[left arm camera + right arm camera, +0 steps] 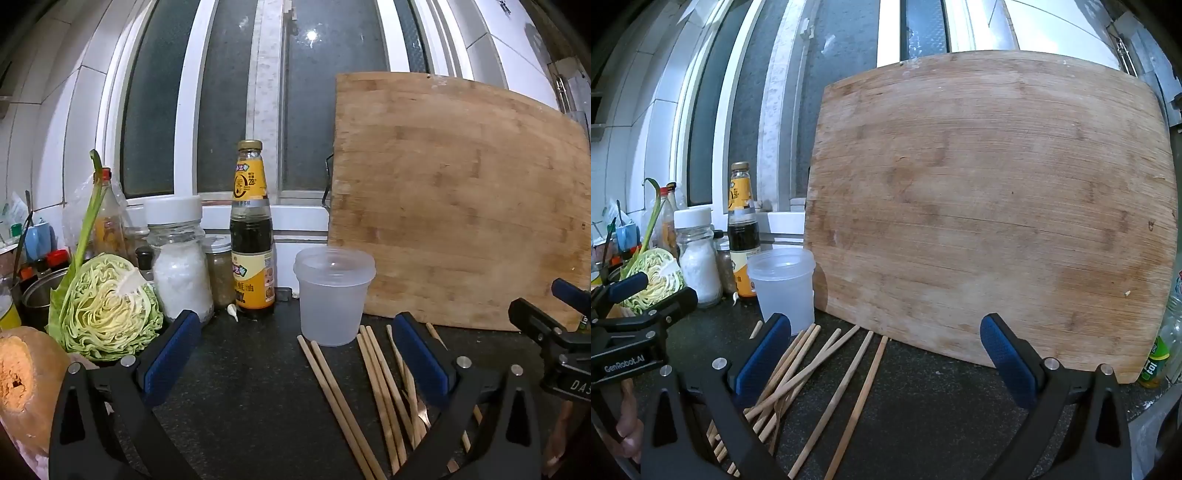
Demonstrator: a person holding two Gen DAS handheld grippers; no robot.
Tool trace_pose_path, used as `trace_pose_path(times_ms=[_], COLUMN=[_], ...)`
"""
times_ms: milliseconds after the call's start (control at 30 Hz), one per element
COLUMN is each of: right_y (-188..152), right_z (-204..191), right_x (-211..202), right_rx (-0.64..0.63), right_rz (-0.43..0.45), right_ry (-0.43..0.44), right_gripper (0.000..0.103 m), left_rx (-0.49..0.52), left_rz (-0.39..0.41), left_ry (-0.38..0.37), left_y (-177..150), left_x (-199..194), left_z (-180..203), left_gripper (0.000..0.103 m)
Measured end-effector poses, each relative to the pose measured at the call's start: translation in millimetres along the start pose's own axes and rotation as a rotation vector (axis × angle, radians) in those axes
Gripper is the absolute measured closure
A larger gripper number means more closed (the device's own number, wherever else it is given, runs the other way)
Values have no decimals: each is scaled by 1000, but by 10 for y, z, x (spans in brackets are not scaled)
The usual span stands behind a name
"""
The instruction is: Organize utensils
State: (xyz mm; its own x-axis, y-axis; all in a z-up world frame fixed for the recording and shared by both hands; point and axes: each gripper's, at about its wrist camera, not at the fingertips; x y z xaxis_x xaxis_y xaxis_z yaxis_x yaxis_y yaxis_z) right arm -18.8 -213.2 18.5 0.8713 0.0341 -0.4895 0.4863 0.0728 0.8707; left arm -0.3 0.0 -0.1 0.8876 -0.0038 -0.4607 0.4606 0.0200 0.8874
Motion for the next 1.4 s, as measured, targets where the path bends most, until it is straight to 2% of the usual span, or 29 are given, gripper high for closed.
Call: trace_pose_path(times_ms=[233, 1400], right_y=[4, -18], right_z=[13, -36], right_x=[-1, -26], right_rx=[1, -13], right_rz=[-6, 0], right_ry=[2, 7], right_gripper=[0, 0], left_rx=[2, 1], left_rz=[-1, -15], left_ry=[-6, 4], left_y=[-50, 16], left_x=[-56, 18], left_z=[-87, -45], left_gripper=[0, 0])
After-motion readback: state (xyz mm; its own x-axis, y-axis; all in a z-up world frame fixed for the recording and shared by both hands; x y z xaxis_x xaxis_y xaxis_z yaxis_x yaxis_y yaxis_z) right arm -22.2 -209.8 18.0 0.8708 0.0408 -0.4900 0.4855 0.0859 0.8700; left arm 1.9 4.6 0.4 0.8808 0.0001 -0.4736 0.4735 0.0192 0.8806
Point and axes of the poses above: each gripper's, at about its wrist camera, not at the fingertips, and x roughly the way its jaws point, z to its right, y to its top, and after that the axes turned 12 degrees about -z, right-handed
